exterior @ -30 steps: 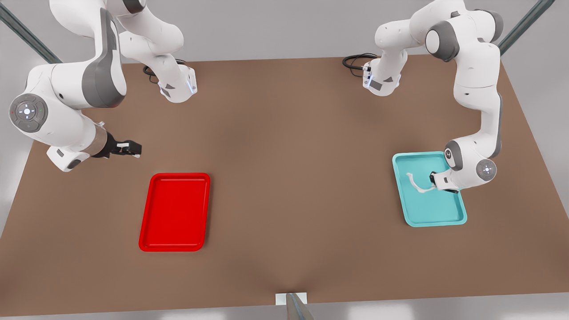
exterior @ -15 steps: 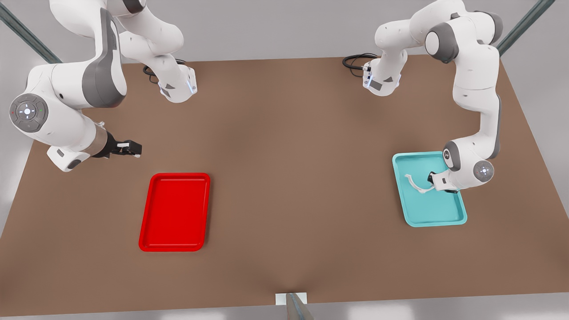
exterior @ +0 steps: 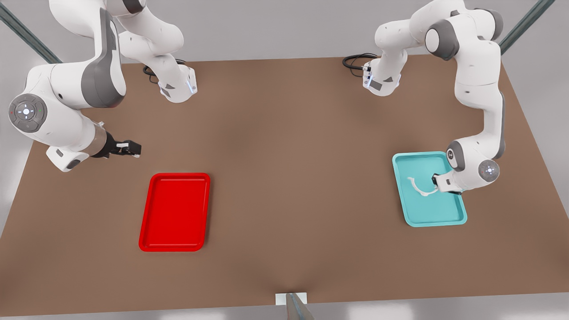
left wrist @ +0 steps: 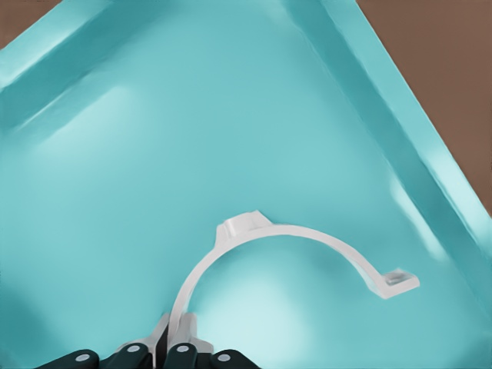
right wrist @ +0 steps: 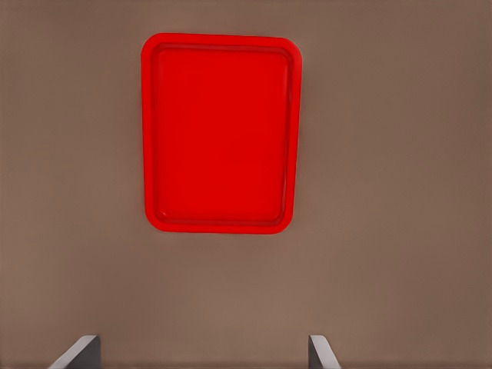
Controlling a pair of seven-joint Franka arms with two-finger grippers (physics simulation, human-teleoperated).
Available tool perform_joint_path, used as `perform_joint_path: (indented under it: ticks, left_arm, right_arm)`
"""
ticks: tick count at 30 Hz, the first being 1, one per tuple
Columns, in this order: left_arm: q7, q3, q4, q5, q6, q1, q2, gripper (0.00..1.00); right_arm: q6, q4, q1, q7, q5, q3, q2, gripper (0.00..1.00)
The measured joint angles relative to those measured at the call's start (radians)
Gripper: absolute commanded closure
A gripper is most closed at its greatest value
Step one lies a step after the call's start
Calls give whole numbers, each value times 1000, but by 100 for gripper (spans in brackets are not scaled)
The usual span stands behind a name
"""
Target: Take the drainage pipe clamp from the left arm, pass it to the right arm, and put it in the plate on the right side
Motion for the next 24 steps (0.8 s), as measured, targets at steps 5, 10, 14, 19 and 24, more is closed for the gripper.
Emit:
perform_joint_path:
  ticks: [5, 10, 14, 19, 24]
  left_arm:
    - [0, -1, 3, -4, -15, -3, -3, 79]
    - [-1, -8, 4, -6, -29, -43, -36, 79]
    - [-7, -17, 45, -11, -61, -86, -35, 79]
    - [-43, -95, 109, -9, -135, -98, -38, 79]
    - [-118, -140, 152, -7, -179, -195, -34, 79]
  right_arm:
    - [0, 0, 0, 0, 0, 0, 0, 0]
    - [0, -1, -1, 0, 0, 1, -1, 0]
    - [-1, -1, -1, 0, 6, -1, 2, 0]
    - [-1, -7, 1, 0, 13, 0, 5, 0]
    - [42, 22, 26, -59, 156, 4, 157, 0]
